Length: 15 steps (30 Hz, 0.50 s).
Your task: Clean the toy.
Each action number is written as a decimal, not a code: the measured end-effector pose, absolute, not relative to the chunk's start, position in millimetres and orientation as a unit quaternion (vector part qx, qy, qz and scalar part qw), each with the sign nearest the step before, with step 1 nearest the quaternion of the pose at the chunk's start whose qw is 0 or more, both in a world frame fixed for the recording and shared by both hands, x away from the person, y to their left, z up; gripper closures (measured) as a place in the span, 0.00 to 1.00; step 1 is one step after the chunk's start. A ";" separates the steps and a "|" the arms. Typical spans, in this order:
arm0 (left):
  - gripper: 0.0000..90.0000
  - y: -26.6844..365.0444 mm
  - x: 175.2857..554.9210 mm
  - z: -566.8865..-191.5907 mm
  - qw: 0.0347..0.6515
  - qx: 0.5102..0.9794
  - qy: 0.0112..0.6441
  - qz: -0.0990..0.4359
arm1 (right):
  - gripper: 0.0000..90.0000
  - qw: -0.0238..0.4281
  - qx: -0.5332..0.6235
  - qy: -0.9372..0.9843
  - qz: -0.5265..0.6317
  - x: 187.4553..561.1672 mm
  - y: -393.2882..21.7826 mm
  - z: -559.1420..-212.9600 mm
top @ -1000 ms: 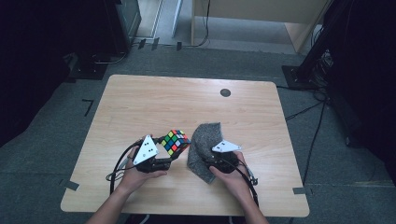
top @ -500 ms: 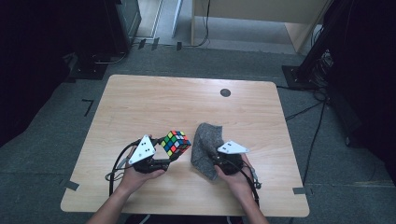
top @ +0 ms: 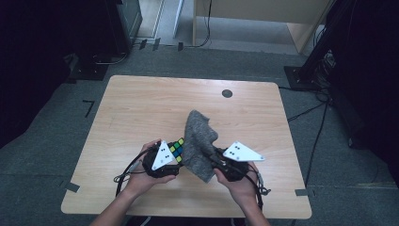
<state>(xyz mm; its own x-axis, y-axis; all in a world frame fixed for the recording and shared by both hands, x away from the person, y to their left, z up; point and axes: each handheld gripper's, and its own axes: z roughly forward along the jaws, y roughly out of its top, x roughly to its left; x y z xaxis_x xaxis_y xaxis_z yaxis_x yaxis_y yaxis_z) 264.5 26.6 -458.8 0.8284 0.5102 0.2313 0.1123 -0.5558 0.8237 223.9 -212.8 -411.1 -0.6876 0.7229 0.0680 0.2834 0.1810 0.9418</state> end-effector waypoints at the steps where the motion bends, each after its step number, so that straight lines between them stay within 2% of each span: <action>1: 0.38 22.7 263.1 -458.7 0.430 0.855 0.180 0.229 | 0.86 0.207 0.328 0.753 0.532 222.1 -204.4 -411.1; 3: 0.38 17.7 260.4 -457.5 0.422 0.859 0.173 0.232 | 0.86 0.216 0.308 0.777 0.504 218.2 -187.5 -413.8; 6: 0.38 11.3 256.6 -457.2 0.404 0.866 0.163 0.246 | 0.86 0.253 0.286 0.802 0.459 213.1 -169.2 -421.6; 10: 0.38 9.6 256.2 -458.1 0.412 0.865 0.158 0.239 | 0.84 0.314 0.277 0.799 0.431 208.6 -165.8 -423.3; 12: 0.38 8.1 256.5 -458.7 0.416 0.865 0.154 0.234 | 0.84 0.323 0.301 0.790 0.426 211.4 -172.2 -421.4; 15: 0.38 7.3 257.6 -458.6 0.418 0.865 0.154 0.230 | 0.84 0.312 0.322 0.780 0.436 214.7 -183.5 -419.3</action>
<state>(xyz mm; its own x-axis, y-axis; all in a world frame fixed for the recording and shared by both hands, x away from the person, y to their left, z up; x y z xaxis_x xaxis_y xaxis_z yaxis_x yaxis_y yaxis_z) 257.6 7.3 -458.6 0.8465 0.4595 0.2688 0.0746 -0.6024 0.7947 214.7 -183.5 -419.3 -0.5975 0.7752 -0.2051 0.2309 0.4112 0.8818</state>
